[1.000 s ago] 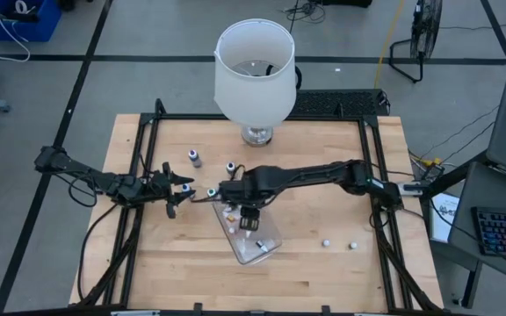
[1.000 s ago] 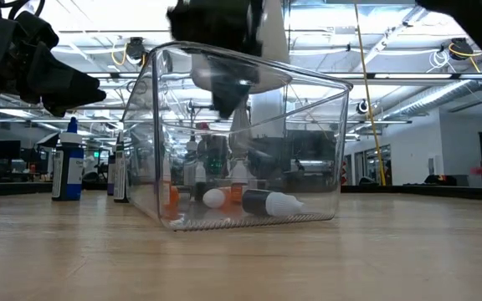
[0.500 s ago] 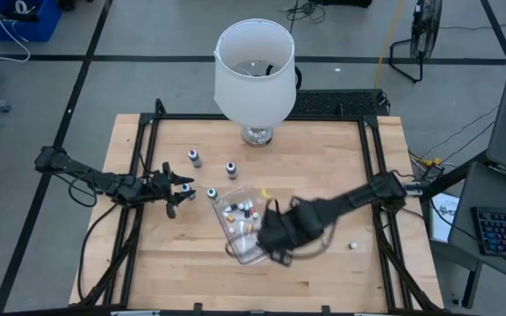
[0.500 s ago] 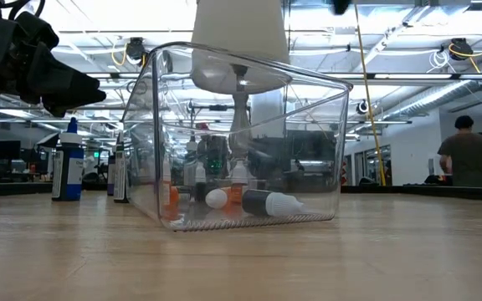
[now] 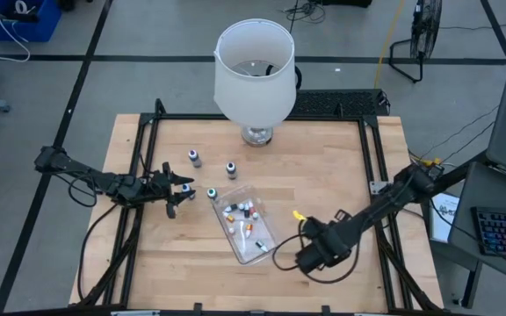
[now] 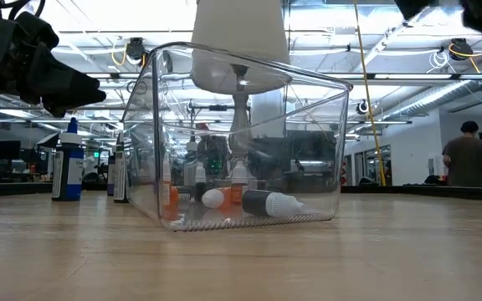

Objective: Pick & Place food coloring
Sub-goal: Put the blue food coloring bottle into the bin

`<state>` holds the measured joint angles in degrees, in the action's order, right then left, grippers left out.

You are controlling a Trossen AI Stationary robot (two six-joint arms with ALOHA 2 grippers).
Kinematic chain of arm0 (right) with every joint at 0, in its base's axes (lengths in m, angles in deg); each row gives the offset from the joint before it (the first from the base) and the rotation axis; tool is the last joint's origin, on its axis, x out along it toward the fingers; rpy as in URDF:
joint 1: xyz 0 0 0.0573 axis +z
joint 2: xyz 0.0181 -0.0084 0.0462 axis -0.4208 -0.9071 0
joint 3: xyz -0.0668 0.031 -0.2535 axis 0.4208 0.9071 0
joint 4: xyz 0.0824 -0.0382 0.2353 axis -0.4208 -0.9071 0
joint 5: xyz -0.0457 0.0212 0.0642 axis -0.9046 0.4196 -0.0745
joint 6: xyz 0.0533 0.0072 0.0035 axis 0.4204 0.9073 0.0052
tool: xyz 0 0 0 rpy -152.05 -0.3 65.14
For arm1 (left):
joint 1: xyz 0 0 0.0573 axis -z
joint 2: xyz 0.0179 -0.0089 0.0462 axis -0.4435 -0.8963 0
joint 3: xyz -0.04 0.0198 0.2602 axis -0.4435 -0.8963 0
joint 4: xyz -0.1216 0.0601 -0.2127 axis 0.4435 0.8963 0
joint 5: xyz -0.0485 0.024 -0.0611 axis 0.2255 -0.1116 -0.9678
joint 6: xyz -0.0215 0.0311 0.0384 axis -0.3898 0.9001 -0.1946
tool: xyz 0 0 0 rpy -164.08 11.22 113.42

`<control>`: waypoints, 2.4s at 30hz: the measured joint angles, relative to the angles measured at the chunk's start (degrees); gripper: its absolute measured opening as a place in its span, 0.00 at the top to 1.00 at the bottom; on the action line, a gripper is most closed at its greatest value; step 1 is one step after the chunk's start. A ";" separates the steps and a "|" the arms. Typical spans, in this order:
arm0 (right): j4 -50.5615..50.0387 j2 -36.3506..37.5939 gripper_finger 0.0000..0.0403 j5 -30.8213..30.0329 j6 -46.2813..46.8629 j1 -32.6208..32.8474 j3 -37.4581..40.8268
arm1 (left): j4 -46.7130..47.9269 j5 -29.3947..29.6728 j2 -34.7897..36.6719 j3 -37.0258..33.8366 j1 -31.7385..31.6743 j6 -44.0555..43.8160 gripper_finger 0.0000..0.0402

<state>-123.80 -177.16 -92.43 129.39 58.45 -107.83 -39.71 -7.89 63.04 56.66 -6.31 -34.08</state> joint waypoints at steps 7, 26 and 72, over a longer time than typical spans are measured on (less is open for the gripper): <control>20.74 10.69 0.59 1.50 5.35 0.68 18.99 | 0.00 -0.01 0.00 0.00 0.00 0.00 0.52; 46.71 18.51 0.56 2.69 10.28 0.15 41.60 | -0.02 0.01 0.00 0.00 0.00 0.00 0.52; 34.41 -1.48 0.87 -11.52 -50.95 -15.17 -20.59 | -0.02 0.00 0.00 0.02 0.00 0.00 0.52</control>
<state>-89.39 -178.64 -103.95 78.44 43.28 -128.42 -39.73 -7.88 63.04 56.68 -6.31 -34.08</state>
